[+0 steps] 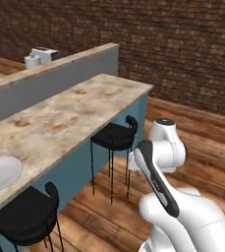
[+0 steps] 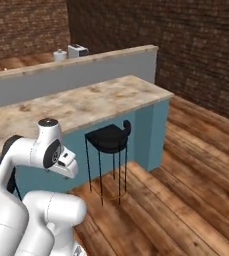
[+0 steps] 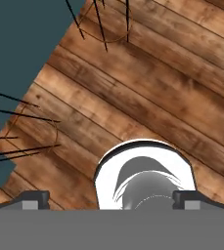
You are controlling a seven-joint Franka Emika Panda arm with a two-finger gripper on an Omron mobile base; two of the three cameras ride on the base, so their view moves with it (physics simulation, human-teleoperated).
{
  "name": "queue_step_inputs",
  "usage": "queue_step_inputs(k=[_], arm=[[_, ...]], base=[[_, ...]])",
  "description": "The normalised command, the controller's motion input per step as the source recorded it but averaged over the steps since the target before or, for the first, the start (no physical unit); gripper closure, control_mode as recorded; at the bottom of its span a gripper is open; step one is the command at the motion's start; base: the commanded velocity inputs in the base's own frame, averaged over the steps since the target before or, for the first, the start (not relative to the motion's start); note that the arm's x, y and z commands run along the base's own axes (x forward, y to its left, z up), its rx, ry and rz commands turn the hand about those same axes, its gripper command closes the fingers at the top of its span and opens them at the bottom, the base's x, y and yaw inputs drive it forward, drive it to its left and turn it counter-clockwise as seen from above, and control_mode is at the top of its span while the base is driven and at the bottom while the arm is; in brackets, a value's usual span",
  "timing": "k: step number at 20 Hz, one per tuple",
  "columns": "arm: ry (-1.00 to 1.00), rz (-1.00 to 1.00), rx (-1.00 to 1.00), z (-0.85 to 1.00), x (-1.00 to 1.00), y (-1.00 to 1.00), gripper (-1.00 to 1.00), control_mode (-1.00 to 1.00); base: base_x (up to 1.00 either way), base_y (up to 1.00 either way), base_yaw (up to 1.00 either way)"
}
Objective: Take the fork and place it on the left side of the plate. Then take the spoon and place it on the right side of the plate. Make sure they're directly next to the plate.
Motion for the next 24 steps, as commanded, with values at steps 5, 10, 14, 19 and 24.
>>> queue_step_inputs(k=[5,10,14,19,24], arm=[[0.00,0.00,0.00,0.00,0.00,0.00,-1.00,1.00],[0.00,0.00,0.00,0.00,0.00,0.00,-1.00,1.00],[0.00,0.00,0.00,0.00,0.00,0.00,-1.00,1.00],[0.00,0.00,0.00,0.00,0.00,0.00,-1.00,1.00],[0.00,0.00,0.00,0.00,0.00,0.00,-1.00,1.00]], base=[[0.78,-0.39,-0.49],[1.00,-0.46,-0.09],[1.00,-0.67,-0.03],[1.00,-0.78,-0.02],[1.00,-1.00,0.00]])
